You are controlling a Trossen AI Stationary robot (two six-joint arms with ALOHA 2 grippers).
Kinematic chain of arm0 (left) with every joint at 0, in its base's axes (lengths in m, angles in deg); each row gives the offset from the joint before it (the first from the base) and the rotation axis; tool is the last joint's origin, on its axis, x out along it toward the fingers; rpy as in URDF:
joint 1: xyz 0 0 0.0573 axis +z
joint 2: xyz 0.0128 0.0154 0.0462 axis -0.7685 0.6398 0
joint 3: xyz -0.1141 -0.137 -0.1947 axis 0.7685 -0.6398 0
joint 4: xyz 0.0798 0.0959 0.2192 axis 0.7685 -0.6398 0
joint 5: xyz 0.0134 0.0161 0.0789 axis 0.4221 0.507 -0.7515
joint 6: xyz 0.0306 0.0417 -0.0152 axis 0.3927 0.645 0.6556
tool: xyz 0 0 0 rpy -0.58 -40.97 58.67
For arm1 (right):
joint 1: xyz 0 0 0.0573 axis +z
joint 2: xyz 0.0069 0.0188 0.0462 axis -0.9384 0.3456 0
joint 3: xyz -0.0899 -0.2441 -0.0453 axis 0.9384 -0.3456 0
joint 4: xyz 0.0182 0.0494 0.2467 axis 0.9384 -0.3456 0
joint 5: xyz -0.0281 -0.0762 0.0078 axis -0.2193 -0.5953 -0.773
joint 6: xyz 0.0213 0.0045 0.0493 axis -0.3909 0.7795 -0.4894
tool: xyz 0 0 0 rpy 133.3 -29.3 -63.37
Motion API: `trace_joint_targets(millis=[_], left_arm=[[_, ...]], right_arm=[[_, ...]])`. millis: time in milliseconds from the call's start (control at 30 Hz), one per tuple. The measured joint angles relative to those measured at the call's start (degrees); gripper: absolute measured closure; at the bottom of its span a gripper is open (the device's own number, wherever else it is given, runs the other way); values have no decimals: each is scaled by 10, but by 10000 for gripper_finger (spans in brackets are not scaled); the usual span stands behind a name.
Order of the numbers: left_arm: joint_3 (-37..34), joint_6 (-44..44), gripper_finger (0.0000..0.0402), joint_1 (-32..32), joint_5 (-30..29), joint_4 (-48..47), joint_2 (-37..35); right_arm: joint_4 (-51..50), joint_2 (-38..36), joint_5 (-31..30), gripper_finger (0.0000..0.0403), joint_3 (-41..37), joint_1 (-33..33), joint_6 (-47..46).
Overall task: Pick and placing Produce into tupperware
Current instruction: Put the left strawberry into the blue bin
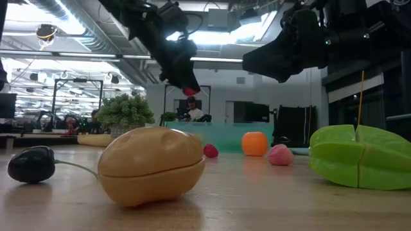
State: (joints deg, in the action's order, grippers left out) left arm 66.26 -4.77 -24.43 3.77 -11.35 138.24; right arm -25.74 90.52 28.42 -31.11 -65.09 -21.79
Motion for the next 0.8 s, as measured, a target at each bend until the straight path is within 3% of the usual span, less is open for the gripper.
trace_joint_targets(millis=[267, 800], left_arm=[[43, 8, 219, 3, 0, -56, 8], [81, 45, 220, 3, 38, -66, 126]], right_arm=[[0, 0, 0, 192, 0, 0, 0], [-22, 0, 0, 192, 0, 0, -2]])
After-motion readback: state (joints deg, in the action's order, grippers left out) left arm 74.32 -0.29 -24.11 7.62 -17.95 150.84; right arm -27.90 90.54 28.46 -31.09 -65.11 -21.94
